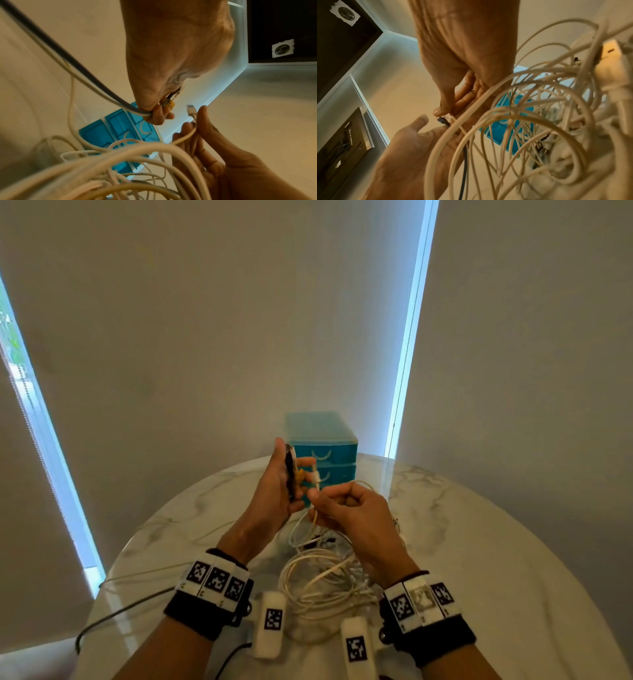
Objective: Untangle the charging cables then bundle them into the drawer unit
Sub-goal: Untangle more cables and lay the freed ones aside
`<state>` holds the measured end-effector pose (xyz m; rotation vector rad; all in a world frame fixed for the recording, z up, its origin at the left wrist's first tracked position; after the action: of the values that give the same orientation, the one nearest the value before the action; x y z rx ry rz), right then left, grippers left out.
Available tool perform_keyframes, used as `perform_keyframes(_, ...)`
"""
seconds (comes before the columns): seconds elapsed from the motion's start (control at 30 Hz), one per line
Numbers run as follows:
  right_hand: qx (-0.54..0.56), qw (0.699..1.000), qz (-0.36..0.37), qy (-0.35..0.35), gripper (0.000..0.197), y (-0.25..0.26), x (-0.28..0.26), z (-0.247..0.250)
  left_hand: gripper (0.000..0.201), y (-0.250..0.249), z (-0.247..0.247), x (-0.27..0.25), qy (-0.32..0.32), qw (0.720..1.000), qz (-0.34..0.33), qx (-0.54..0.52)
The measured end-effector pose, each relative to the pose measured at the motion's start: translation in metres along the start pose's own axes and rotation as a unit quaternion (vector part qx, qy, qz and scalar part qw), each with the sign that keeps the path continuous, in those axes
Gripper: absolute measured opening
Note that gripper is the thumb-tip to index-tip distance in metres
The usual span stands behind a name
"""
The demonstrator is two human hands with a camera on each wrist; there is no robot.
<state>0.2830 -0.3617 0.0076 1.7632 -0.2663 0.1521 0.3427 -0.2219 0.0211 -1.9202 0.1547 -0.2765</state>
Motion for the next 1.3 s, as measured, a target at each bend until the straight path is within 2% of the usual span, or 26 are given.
perform_keyframes(0.13,-0.006,1.0,0.014,-0.016,0.024,-0.002,-0.003,-0.001,0.085,0.004,-0.007,-0.004,0.049,0.998,0.001,0.037)
perform_keyframes(0.27,-0.027,0.997,0.053,-0.045,0.029,-0.002,-0.006,-0.001,0.045,0.012,-0.006,-0.005,0.042,0.994,-0.016,0.096)
perform_keyframes(0.37,-0.036,0.997,0.05,-0.05,0.031,0.0,-0.005,0.002,0.025,0.009,0.001,-0.002,-0.003,0.997,-0.041,0.07)
perform_keyframes(0.5,-0.029,0.986,0.071,-0.149,0.028,0.012,0.002,0.034,0.027,0.003,0.018,0.007,-0.05,0.997,-0.057,0.02)
perform_keyframes(0.6,0.005,0.97,0.084,-0.23,0.024,0.022,0.007,0.07,0.026,0.006,0.023,0.008,-0.054,0.997,-0.05,-0.02)
perform_keyframes(0.67,-0.005,0.964,0.072,-0.256,0.024,0.022,0.009,0.091,0.026,0.008,0.022,0.008,-0.048,0.997,-0.048,-0.026)
perform_keyframes(0.87,-0.058,0.97,0.01,-0.237,0.028,0.013,0.012,0.123,0.026,0.01,0.019,0.01,-0.051,0.996,-0.046,-0.048)
perform_keyframes(0.97,-0.101,0.971,-0.011,-0.217,0.026,0.01,0.013,0.126,0.027,0.009,0.017,0.008,-0.046,0.997,-0.053,-0.026)
perform_keyframes(1.07,-0.143,0.968,-0.027,-0.202,0.024,0.006,0.013,0.126,0.026,0.01,0.014,0.006,-0.02,0.999,-0.047,-0.011)
perform_keyframes(1.2,-0.177,0.969,-0.074,-0.159,0.02,-0.006,0.015,0.124,0.028,0.012,0.017,0.004,-0.016,0.993,-0.043,0.109)
perform_keyframes(1.3,-0.189,0.972,-0.086,-0.115,0.014,-0.01,0.016,0.12,0.026,0.016,0.013,0.001,0.001,0.988,-0.03,0.151)
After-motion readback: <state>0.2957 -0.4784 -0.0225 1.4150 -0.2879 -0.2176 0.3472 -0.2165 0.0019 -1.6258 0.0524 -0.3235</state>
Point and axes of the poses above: each hand's wrist, its own x-axis towards the middle knuckle, its own z-axis out of the back of the hand, y = z × x, the point moved 6 cm from there along x, towards the middle knuckle, and after that the axes turned 1 degree about z, right-handed, at the moved point
